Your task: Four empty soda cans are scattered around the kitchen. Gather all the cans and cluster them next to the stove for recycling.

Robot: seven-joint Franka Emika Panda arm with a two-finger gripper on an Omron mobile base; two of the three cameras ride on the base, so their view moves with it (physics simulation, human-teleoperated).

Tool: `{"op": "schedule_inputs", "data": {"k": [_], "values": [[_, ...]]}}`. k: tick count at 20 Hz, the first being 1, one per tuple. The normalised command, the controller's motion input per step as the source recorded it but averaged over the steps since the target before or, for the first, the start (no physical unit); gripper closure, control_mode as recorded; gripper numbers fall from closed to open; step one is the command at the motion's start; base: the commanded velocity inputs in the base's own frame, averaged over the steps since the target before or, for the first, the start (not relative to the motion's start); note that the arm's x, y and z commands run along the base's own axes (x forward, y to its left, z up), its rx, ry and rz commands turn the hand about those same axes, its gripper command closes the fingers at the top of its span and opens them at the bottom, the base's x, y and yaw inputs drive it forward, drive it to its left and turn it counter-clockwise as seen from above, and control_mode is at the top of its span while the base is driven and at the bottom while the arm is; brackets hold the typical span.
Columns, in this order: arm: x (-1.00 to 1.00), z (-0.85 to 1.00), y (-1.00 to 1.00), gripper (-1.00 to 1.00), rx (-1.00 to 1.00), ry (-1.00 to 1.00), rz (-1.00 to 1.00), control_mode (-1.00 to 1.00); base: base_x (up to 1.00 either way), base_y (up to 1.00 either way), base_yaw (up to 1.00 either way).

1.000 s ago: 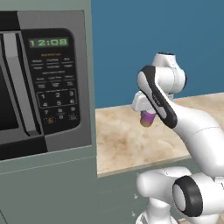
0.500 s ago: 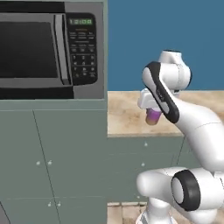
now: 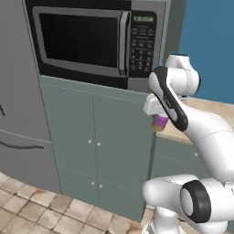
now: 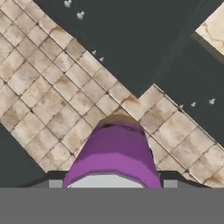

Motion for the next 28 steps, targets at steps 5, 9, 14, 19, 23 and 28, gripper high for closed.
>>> {"op": "schedule_inputs", "data": {"k": [5, 9, 14, 19, 23, 28], "values": [[0.00, 0.00, 0.00, 1.00, 0.00, 0.00, 0.00, 1.00, 0.08, 0.34, 0.57], [0.00, 0.00, 0.00, 1.00, 0.00, 0.00, 0.00, 1.00, 0.66, 0.39, 0.49], [0.00, 0.00, 0.00, 1.00, 0.00, 0.00, 0.00, 1.00, 0.62, 0.64, 0.43], [0.00, 0.00, 0.00, 1.00, 0.00, 0.00, 0.00, 1.00, 0.40, 0.90, 0.35], [0.00, 0.00, 0.00, 1.00, 0.00, 0.00, 0.00, 1.00, 1.00, 0.29, 0.26], [0.00, 0.00, 0.00, 1.00, 0.00, 0.00, 0.00, 1.00, 1.00, 0.01, 0.30]]}}
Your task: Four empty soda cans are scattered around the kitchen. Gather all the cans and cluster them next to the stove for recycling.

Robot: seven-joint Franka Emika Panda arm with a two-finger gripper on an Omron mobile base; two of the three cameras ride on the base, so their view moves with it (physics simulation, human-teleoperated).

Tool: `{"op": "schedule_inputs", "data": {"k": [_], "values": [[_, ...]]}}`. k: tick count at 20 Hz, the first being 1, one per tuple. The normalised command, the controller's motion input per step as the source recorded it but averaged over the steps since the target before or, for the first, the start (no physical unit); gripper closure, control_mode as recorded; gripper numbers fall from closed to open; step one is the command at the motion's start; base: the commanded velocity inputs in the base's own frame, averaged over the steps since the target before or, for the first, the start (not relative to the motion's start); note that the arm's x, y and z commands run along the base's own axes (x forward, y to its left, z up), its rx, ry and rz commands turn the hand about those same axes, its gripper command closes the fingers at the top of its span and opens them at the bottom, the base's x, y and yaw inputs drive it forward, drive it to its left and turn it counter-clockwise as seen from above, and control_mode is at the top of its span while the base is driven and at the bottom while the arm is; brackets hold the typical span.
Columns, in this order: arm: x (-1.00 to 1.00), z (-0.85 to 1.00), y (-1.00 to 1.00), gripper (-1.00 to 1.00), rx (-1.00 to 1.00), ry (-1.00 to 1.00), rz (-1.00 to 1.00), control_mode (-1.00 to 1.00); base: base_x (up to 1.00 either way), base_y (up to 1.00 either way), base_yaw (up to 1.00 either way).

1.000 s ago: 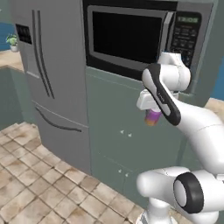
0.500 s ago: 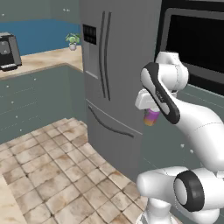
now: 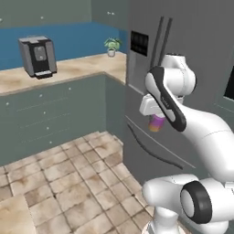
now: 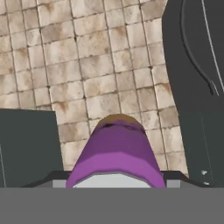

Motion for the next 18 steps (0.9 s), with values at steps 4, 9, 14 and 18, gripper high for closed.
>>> {"op": "schedule_inputs", "data": {"k": [4, 9, 14, 18], "values": [[0.00, 0.00, 0.00, 1.00, 0.00, 0.00, 0.00, 1.00, 1.00, 0.00, 0.31], [0.00, 0.00, 0.00, 1.00, 0.00, 0.00, 0.00, 1.00, 1.00, 0.09, 0.27], [0.00, 0.00, 0.00, 1.00, 0.00, 0.00, 0.00, 1.00, 1.00, 0.24, 0.17], [0.00, 0.00, 0.00, 1.00, 0.00, 0.00, 0.00, 1.00, 1.00, 0.46, 0.07]]}}
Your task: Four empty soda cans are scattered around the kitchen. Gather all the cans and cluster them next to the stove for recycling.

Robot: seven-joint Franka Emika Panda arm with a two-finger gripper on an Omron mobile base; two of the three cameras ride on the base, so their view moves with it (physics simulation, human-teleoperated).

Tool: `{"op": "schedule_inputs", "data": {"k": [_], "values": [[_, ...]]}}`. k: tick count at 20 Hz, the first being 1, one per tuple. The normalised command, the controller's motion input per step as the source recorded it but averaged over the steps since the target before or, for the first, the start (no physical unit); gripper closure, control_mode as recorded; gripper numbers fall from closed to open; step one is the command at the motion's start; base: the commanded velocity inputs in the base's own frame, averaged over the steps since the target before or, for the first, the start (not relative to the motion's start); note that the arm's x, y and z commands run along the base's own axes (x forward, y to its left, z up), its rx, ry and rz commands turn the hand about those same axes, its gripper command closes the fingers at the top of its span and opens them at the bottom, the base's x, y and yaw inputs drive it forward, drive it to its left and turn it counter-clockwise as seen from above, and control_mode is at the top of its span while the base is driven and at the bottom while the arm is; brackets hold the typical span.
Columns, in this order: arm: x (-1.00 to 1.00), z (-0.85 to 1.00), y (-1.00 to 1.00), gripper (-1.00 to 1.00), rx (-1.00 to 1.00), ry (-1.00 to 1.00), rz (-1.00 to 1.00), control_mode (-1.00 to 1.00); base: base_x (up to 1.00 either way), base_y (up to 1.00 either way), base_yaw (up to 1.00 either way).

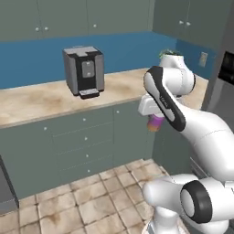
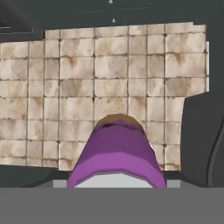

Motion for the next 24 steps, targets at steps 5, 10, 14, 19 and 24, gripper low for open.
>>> {"op": "schedule_inputs", "data": {"k": [5, 10, 14, 19, 24], "values": [[0.00, 0.00, 0.00, 1.00, 0.00, 0.00, 0.00, 1.00, 0.93, 0.87, 0.07], [0.00, 0.00, 0.00, 1.00, 0.00, 0.00, 0.00, 1.00, 0.74, 1.00, 0.20], [0.00, 0.00, 0.00, 1.00, 0.00, 0.00, 0.00, 1.00, 0.20, 1.00, 0.22], [0.00, 0.00, 0.00, 1.00, 0.00, 0.00, 0.00, 1.00, 0.08, 0.78, 0.12], [0.00, 0.00, 0.00, 1.00, 0.00, 0.00, 0.00, 1.00, 0.53, 0.80, 0.07]]}}
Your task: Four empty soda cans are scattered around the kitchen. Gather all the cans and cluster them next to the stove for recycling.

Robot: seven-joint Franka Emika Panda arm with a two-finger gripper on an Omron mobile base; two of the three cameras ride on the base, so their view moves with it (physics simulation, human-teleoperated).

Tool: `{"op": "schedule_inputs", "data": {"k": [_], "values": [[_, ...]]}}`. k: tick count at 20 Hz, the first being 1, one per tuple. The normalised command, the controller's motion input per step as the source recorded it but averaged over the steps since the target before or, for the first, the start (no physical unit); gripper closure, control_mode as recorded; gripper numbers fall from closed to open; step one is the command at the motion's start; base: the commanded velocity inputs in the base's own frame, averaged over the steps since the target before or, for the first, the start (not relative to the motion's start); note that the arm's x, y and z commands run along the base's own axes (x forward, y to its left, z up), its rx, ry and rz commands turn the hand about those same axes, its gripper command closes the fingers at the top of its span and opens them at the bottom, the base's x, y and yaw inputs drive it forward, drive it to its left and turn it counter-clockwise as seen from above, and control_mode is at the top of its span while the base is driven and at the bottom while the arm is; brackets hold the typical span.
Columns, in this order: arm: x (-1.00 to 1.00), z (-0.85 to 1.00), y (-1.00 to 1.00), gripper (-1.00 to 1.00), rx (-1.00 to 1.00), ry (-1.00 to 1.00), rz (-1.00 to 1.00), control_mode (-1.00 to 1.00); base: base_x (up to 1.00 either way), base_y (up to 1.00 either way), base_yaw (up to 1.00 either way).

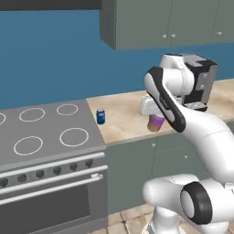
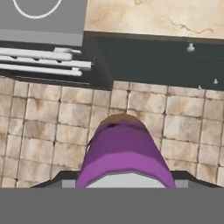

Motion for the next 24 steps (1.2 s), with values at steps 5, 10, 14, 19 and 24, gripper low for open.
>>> {"op": "schedule_inputs", "data": {"k": [5, 10, 14, 19, 24], "values": [[0.00, 0.00, 0.00, 1.00, 0.00, 0.00, 0.00, 1.00, 0.61, 0.37, 0.07], [0.00, 0.00, 0.00, 1.00, 0.00, 0.00, 0.00, 1.00, 0.62, 0.00, 0.15], [0.00, 0.00, 0.00, 1.00, 0.00, 0.00, 0.00, 1.00, 0.43, 0.00, 0.19], [0.00, 0.00, 0.00, 1.00, 0.00, 0.00, 0.00, 1.00, 0.22, 0.00, 0.09], [0.00, -0.06, 0.00, 1.00, 0.00, 0.04, 0.01, -1.00, 0.04, 0.02, 0.01]]}}
